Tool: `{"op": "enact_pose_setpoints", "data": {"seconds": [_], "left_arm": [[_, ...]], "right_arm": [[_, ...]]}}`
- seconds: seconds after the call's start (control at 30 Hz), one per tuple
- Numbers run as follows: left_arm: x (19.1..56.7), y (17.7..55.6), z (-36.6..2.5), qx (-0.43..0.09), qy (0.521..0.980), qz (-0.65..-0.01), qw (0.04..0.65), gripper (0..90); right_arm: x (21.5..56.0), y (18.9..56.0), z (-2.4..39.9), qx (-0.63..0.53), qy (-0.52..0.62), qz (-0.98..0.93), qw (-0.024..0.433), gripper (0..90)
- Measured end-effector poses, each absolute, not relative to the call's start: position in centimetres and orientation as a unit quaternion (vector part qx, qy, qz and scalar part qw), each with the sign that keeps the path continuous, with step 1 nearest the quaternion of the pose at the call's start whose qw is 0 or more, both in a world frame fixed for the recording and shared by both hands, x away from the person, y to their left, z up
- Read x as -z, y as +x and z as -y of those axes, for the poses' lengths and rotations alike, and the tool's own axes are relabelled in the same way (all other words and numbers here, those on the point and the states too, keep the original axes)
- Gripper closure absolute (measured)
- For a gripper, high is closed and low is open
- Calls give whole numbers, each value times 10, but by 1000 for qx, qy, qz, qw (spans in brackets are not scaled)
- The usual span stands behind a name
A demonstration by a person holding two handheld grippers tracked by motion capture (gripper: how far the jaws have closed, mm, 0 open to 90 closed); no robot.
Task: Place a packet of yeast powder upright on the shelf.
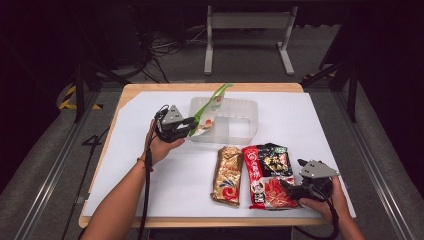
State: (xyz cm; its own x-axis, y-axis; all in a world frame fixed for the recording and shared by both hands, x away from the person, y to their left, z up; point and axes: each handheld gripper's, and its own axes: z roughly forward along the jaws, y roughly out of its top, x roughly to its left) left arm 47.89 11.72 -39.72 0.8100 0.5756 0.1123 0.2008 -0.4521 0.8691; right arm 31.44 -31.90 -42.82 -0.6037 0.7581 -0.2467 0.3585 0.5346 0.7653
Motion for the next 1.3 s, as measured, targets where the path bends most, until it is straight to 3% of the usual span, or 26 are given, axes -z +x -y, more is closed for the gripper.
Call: {"op": "enact_pose_setpoints", "data": {"seconds": [0.13,0.2,0.4,0.77,0.9,1.07,1.3], "left_arm": [[399,482,-116,-189,836,-230,460,823],[401,482,-113,-186,844,-229,449,885],[411,484,-93,-187,869,-213,406,900],[415,494,-84,-179,882,-220,375,900],[416,492,-87,-177,876,-221,390,900],[401,479,-100,-168,853,-210,448,804],[392,452,-115,-168,849,-198,461,689]], "right_arm": [[428,315,320,-345,335,-827,290,117],[428,315,320,-345,335,-827,290,117],[428,314,319,-343,336,-828,290,117],[428,314,319,-344,337,-828,288,118],[428,314,318,-343,335,-828,290,119],[428,314,320,-344,337,-827,290,117],[428,314,319,-343,337,-828,289,117]]}}
